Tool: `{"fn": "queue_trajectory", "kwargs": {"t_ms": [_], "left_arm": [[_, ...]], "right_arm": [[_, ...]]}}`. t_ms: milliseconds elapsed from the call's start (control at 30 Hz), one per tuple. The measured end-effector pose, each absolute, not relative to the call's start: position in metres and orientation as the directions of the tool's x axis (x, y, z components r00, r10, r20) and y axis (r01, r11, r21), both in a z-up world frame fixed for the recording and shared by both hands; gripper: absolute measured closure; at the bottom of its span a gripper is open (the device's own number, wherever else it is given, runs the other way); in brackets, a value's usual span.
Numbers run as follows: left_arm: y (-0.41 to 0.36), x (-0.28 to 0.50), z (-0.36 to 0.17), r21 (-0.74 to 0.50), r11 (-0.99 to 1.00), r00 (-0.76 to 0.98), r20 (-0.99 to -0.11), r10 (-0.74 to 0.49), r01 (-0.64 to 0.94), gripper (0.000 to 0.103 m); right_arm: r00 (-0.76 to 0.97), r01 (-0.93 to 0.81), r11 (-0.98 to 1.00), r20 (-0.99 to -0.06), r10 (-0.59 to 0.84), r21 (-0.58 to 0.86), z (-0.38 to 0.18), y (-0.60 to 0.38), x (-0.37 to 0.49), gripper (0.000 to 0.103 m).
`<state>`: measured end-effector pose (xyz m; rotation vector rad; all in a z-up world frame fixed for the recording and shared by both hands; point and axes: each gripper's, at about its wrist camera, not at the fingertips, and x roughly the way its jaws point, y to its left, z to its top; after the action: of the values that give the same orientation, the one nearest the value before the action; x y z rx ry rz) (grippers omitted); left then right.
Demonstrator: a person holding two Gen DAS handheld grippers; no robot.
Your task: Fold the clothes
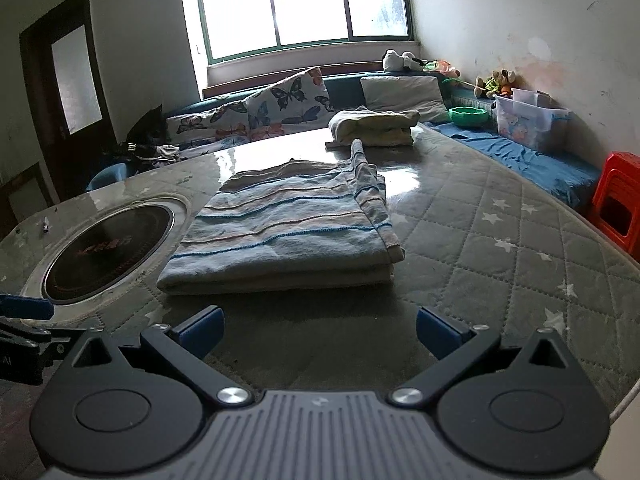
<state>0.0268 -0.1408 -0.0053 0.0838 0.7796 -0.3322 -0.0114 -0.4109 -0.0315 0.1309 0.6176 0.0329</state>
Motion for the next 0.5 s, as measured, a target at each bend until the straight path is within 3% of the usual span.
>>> {"fn": "queue_trajectory", "kwargs": {"t_ms": [500], "left_arm": [[-0.144,0.009,-0.002,-0.037,0.939,0.674,-0.686,-0.272,0.341,0.000]], "right_arm": [[0.830,0.003,0.990,-0.553,0.077,0.143,-0.026,-0.409,-0.025,0.000]]}}
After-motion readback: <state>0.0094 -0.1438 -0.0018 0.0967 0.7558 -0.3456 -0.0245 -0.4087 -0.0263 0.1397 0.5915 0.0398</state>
